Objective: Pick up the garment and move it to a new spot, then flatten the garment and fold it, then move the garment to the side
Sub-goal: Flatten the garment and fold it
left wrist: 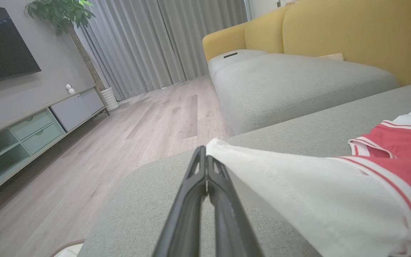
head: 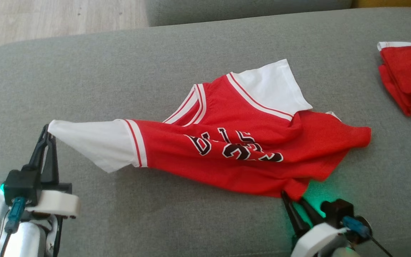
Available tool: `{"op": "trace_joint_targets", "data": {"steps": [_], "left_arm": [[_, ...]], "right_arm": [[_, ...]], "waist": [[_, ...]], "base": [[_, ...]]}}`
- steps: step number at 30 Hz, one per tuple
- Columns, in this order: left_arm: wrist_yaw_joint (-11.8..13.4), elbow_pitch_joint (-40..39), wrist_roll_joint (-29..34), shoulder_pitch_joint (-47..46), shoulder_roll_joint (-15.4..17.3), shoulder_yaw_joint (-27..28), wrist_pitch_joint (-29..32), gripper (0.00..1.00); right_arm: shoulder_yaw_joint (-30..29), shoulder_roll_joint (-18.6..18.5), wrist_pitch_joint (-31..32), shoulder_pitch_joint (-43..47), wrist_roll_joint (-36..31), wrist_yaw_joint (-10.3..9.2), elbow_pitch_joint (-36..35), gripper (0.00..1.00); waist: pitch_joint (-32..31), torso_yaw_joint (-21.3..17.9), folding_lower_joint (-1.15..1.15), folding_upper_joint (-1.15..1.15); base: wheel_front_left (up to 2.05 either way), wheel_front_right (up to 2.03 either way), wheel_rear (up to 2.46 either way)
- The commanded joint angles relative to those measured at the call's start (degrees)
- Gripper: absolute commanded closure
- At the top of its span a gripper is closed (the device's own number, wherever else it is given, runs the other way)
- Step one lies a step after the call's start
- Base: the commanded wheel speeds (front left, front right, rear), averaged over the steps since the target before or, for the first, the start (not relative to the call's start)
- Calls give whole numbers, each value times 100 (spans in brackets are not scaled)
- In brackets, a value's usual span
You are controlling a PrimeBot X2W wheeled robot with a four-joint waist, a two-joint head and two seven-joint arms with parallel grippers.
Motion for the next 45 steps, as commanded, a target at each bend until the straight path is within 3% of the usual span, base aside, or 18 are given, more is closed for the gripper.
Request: {"op": "trace_joint_targets", "data": {"steps": [1, 7, 15, 16, 22, 27, 30, 34, 35, 36, 40, 45], "left_arm": [[-27, -199, -63, -312, 205, 213, -35, 100], [-132, -725, -276, -126, 248, 334, -35, 100], [-96, -2252, -493, 337, 333, 688, -32, 100], [-96, -2252, -493, 337, 333, 688, -32, 100], [-222, -3114, -686, 319, 442, 673, 424, 100], [-444, -2725, -906, 63, 353, 255, 850, 100], [-540, -2237, -973, -171, 200, -40, 872, 100], [-602, -1581, -969, -441, -6, -347, 723, 100], [-616, -1433, -949, -492, -43, -419, 673, 100], [-629, -1301, -920, -535, -76, -490, 616, 100], [-632, -893, -911, -608, -211, -637, 391, 100], [-578, -609, -906, -604, -206, -592, 185, 100]], "right_arm": [[236, -43, -36, -127, 28, 39, -78, 100], [-128, -412, -57, 50, -26, 39, -1262, 100], [-1447, -1101, 84, 847, -353, 39, -3672, 100], [-1447, -1101, 84, 847, -353, 39, -3672, 100], [-2067, -1253, 1056, 1211, -265, 39, -5123, 100], [-1699, -1260, 1978, 891, 227, 39, -4784, 100], [-1477, -1137, 2198, 394, 392, 39, -4004, 100], [-1468, -690, 2071, -336, 513, 39, -2656, 100], [-1517, -602, 1916, -489, 447, 39, -2368, 72], [-1565, -524, 1734, -610, 360, 39, -2127, 0], [-1575, -327, 1146, -728, 259, 39, -1640, 0], [-1479, -517, 880, -257, 66, 39, -1624, 0]], "waist": [[-31, 6, 0, 0], [-256, -97, 0, 0], [-473, -335, 0, 0], [-473, -335, 0, 0], [-518, -407, 0, 0], [-469, -375, 0, 0], [-417, -282, 0, 0], [-332, -138, 0, 0], [-316, -88, 0, 0], [-300, -36, 0, 0], [-261, 101, 0, 0], [-247, 113, 0, 0]], "base": [[0, 0, 0], [0, 0, 0], [0, 0, 0], [0, 0, 0], [0, 0, 0], [0, 0, 0], [0, 0, 0], [0, 0, 0], [0, 0, 0], [0, 0, 0], [0, 0, 0], [0, 0, 0]]}}
